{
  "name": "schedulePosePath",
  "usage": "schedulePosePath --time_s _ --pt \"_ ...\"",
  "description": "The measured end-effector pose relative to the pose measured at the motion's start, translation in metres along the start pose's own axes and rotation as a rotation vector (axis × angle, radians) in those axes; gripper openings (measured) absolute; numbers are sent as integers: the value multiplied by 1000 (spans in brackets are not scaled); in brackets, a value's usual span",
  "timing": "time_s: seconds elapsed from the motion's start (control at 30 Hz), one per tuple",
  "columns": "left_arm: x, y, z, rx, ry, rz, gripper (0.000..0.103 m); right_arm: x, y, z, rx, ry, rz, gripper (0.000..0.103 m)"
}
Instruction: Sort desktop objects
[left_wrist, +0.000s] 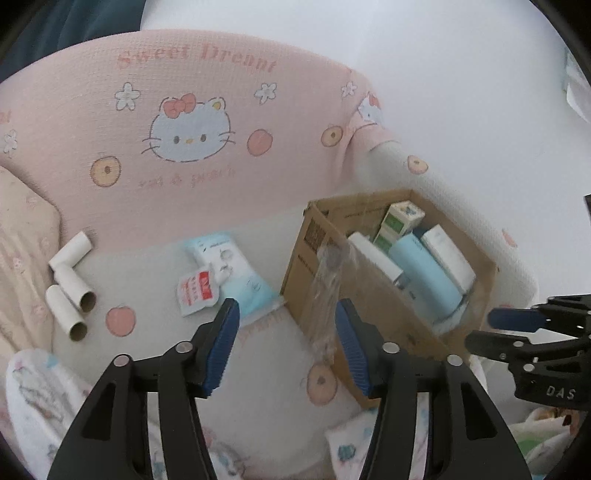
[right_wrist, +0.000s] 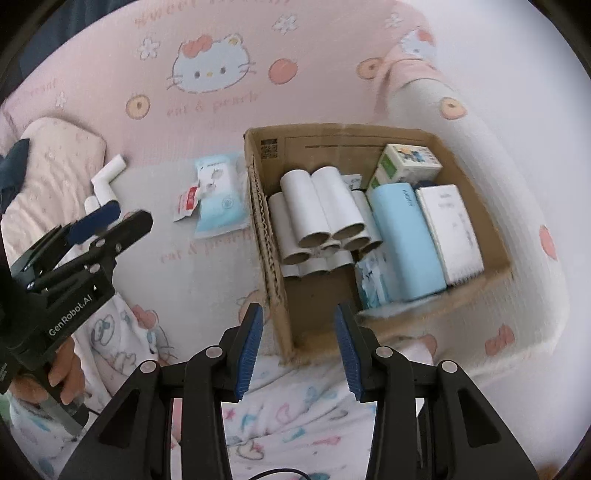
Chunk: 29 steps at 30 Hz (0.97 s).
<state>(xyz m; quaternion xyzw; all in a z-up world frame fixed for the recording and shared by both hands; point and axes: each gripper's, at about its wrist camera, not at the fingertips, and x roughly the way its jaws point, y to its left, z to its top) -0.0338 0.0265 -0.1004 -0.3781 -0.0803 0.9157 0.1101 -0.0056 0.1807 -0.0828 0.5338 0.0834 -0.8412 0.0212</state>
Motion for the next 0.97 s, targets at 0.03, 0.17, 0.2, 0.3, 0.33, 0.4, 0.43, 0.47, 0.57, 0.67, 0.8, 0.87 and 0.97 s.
schedulePosePath --time_s 0.03,0.17,0.2,0.3,0.33,0.4,0.43,0.47,0.57,0.67,0.8,0.87,0.97 --pt "-4 -3 -1 18 11 21 62 -3 2 -4 -5 -2 -9 37" --pt "-17 -19 -1 93 35 68 62 -16 11 -11 -43 -13 -48 37" --pt "-19 -24 0 114 49 70 62 -17 12 -11 -47 -13 -53 43" --pt "-31 -40 5 148 46 45 62 -19 18 -11 -78 -17 -92 69" --pt "-36 -44 7 150 38 47 62 -19 19 -12 -85 -29 -97 69" --pt "-43 -53 10 163 28 36 62 -21 17 -12 -81 -37 -68 69" --pt "-46 -57 11 166 29 25 63 -23 16 -12 -77 -40 -65 69" --pt "-48 -59 12 169 34 14 63 -25 14 -12 -73 -50 -66 69" --pt "-51 -68 14 198 54 0 63 -32 8 -12 -63 -73 -72 69" --pt "-54 -72 16 209 30 46 63 -38 2 -13 -49 -90 -85 70" --pt "-59 -75 17 210 5 50 64 -42 -2 -12 -37 -110 -70 70" --pt "-60 -74 17 201 4 36 65 -41 -2 -11 -40 -108 -69 70" --pt "-59 -74 16 194 12 29 68 -40 0 -13 -45 -102 -68 70"
